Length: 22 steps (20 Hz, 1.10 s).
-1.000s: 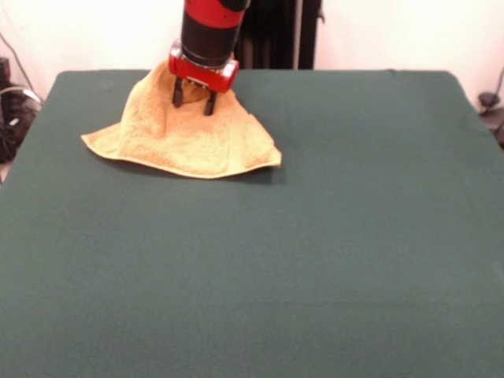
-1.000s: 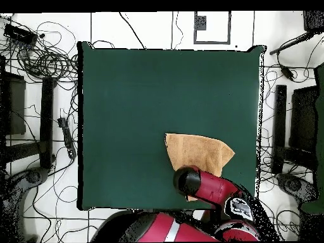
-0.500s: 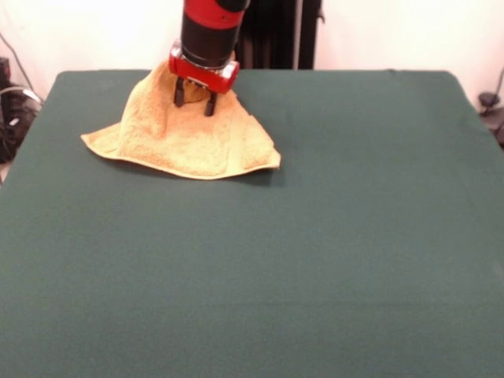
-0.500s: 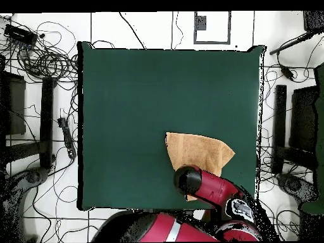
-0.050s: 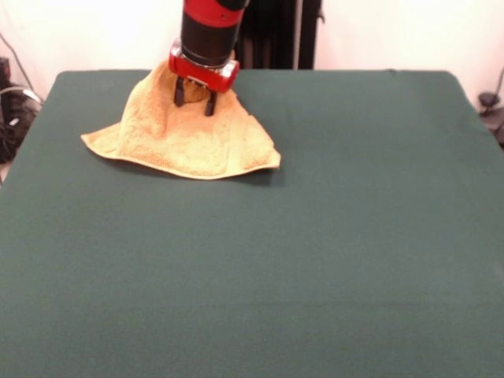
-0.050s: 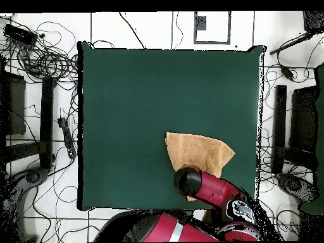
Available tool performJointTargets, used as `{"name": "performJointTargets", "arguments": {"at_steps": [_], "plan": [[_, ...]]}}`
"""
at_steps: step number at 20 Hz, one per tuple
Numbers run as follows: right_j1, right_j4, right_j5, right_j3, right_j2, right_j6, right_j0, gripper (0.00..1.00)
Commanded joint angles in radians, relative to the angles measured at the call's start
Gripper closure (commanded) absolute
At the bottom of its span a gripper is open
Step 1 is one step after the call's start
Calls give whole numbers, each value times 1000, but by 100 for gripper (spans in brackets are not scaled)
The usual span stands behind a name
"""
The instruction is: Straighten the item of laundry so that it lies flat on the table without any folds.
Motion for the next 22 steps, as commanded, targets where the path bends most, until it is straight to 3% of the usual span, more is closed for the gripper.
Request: {"name": "performJointTargets", "arguments": {"at_steps": [1, 6, 12, 22], "plan": [[74, -37, -116, 89, 223, 155, 15, 0], [68, -142, -111, 119, 186, 80, -22, 0], [56, -358, -149, 164, 131, -10, -157, 0], [185, -521, -206, 17, 165, 20, -274, 0]]}}
